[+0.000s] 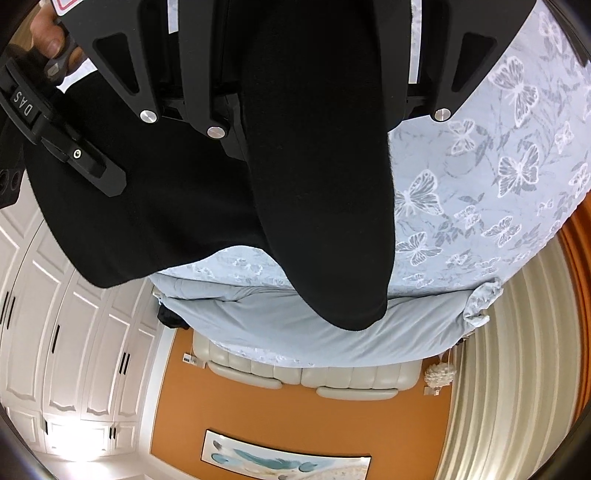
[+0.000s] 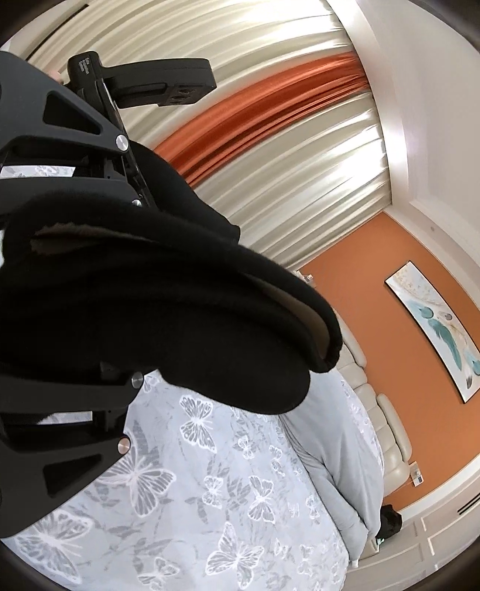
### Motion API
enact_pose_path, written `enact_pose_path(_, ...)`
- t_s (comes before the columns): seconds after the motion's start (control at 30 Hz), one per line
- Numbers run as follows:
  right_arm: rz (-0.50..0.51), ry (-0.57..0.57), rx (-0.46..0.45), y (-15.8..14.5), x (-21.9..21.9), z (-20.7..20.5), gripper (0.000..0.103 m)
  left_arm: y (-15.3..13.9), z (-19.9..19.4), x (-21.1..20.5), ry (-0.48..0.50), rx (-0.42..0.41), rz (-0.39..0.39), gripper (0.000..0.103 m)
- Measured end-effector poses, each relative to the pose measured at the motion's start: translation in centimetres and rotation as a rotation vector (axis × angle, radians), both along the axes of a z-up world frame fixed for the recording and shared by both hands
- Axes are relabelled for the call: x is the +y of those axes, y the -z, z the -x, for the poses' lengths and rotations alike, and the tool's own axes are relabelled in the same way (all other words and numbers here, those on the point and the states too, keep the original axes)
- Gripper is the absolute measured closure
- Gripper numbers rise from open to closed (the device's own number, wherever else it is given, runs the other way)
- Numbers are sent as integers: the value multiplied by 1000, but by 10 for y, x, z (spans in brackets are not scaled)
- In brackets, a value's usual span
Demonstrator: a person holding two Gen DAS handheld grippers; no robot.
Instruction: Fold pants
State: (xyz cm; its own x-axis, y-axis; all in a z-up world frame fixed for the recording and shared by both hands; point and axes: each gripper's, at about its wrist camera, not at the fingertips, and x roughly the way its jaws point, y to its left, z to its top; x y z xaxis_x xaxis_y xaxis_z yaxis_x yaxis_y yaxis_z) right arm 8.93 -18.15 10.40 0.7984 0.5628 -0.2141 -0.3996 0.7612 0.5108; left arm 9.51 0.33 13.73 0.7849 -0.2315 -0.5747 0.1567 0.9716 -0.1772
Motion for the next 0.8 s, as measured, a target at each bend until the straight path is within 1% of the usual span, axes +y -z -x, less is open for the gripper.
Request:
enact_pose_path(0.13,0,-1,-6,-3,0,-13,64,-5,-16,3,10,-7,-11,71)
enact_pose_path(0.33,12,-7,3,-6,7,-46,64,-4,-42,2,4,-16,-45,71)
enact_pose_path(0.43,23,-11,1,-6,12,-63,64,-3,-58,5,-1,-14,-49,71)
enact_pose_path(0.53,21,-8,2,-3,13,-76,64,0,-73,7,-5,-3,-43,71)
enact_pose_path(0.8,-12,10,22,14,5,-105,64,11,-106,1,0,9,-72,71)
